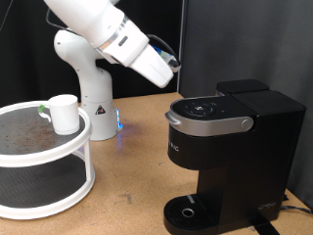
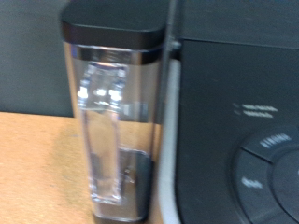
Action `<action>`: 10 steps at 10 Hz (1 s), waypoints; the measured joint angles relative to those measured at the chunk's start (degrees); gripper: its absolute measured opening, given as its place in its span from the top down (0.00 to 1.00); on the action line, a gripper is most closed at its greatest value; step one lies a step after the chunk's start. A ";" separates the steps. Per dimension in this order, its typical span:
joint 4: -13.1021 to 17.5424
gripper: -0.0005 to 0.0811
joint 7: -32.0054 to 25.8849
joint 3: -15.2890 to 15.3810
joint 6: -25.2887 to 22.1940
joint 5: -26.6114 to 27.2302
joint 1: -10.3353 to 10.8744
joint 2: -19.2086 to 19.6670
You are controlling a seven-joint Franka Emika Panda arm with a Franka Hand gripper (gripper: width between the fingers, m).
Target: Make a cup of coffee with the keurig machine
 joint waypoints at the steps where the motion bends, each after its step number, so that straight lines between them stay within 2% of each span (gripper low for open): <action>1: -1.85 0.99 0.01 0.15 4.06 2.03 -0.01 -0.75; 2: -4.49 0.99 0.33 0.20 8.11 4.16 -0.14 -2.49; 4: -8.76 0.99 3.21 -0.03 10.20 5.05 -1.68 -6.82; 6: -11.25 0.99 5.32 -0.65 9.95 4.99 -4.05 -10.71; 8: -12.37 0.99 5.62 -2.06 7.30 3.59 -6.33 -14.00; 10: -12.72 0.99 5.59 -2.37 6.20 2.77 -6.81 -15.00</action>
